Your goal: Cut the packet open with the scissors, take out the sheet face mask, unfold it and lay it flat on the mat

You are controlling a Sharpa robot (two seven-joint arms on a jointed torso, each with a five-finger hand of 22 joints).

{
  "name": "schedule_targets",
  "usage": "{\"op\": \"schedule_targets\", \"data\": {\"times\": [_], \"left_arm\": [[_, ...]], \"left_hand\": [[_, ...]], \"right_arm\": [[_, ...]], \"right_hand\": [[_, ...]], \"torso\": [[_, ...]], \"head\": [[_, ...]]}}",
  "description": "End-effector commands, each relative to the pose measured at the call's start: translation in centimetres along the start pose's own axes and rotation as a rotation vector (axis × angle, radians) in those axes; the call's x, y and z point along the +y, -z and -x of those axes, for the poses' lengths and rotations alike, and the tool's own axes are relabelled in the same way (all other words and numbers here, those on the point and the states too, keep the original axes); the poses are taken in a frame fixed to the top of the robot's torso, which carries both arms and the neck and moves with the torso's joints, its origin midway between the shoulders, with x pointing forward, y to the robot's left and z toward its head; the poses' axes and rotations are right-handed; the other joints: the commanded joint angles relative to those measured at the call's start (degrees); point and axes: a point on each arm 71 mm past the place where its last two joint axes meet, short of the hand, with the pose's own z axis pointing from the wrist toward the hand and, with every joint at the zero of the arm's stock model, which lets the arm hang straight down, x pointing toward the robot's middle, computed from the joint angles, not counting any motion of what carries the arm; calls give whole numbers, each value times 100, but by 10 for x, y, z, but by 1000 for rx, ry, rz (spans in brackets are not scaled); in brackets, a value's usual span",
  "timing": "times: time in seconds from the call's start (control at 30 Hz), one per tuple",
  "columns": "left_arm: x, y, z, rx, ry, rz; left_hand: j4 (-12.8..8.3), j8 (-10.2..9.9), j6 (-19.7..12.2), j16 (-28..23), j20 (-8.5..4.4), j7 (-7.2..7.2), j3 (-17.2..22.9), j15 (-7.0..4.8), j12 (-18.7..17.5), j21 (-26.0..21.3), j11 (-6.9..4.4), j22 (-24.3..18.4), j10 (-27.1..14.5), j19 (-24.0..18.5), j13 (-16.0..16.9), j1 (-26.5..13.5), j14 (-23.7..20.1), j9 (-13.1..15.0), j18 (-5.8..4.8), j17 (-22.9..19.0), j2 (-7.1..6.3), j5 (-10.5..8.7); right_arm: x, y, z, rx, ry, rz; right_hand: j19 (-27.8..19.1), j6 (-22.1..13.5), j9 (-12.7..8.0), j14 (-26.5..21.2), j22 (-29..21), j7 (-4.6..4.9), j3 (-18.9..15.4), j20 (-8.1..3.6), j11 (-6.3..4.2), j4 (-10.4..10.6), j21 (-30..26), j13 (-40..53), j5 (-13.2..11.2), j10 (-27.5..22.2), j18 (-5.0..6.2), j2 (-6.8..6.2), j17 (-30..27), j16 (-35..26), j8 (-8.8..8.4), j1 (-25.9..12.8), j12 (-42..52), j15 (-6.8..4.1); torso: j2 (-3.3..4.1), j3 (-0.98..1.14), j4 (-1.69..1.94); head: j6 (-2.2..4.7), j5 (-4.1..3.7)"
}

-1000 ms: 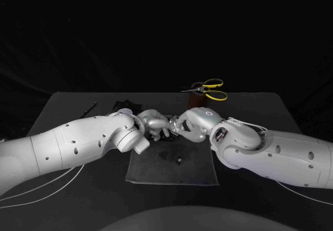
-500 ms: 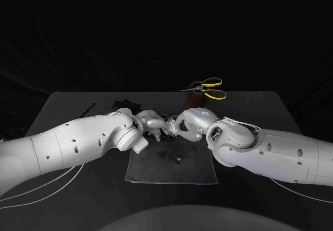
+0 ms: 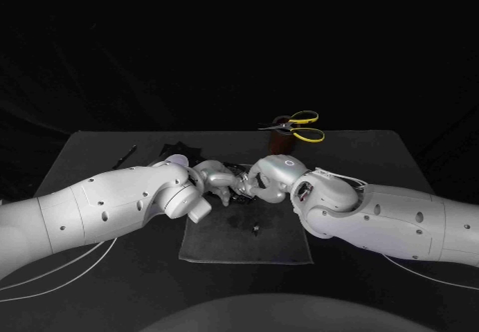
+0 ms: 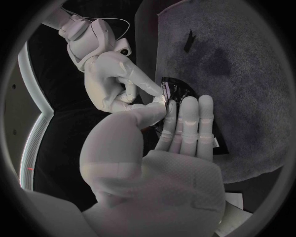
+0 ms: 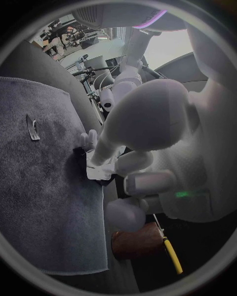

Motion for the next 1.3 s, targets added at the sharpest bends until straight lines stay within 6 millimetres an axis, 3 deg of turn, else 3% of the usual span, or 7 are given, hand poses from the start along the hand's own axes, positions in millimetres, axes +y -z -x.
{"op": "schedule_targets", "data": {"times": [0.03,0.23,0.37,0.47,0.7,1.3], "left_arm": [[-2,1,-5,27,32,-15],[-1,0,-2,19,42,-16],[0,0,0,15,41,-10],[1,-1,0,18,38,-4],[2,-2,1,29,30,12],[2,-5,3,45,25,23]], "left_hand": [[-325,82,111,-10,21,88,306,0,-36,41,13,16,51,-29,-48,-16,17,336,74,-20,-40,18],[-379,90,131,57,14,83,382,-10,-71,138,5,70,136,-35,-142,-60,54,372,76,-75,-48,18],[-411,98,139,95,9,79,413,-15,-83,184,1,94,174,-32,-185,-82,75,395,78,-99,-59,20],[-425,104,144,121,7,76,431,-18,-89,212,-2,108,198,-30,-210,-99,89,410,78,-113,-60,21],[-468,110,150,148,1,71,476,-24,-101,254,-8,132,229,-39,-250,-112,90,432,79,-142,-67,22],[-577,128,190,229,-15,55,609,-40,-118,384,-23,206,322,-74,-351,-179,101,492,80,-226,-87,30]], "right_arm": [[2,-1,-2,8,7,12],[3,-3,-3,-7,7,29],[2,-4,-2,-34,20,35],[1,-6,-2,-44,34,36],[0,-8,-6,-37,52,36],[8,-11,-13,-62,47,68]], "right_hand": [[-5,-7,-11,440,-9,33,-27,43,12,15,-21,229,26,-40,51,-11,766,28,-33,-8,-22,47],[0,-34,-56,444,-2,52,2,59,25,-16,-25,237,29,-40,53,13,782,34,-104,79,-3,57],[0,-200,-151,443,1,121,7,90,80,-48,-37,237,29,-46,52,-18,777,31,-274,132,7,100],[-8,-370,-241,442,-4,167,-16,125,124,-122,-59,228,27,-64,55,-108,777,30,-433,206,2,139],[-46,-555,-337,441,-39,223,-187,175,182,-166,-124,171,31,-140,68,-258,786,33,-602,212,-75,191],[-26,-520,-355,453,-10,207,-233,191,176,-167,-103,220,35,-108,66,-219,839,56,-614,247,21,196]], "torso": [[0,-3,1],[-7,10,-7],[-9,13,-5],[-7,16,-6],[-5,17,-7],[-6,7,-1]], "head": [[-17,-4],[-26,-2],[-28,-2],[-28,0],[-46,6],[-72,11]]}}
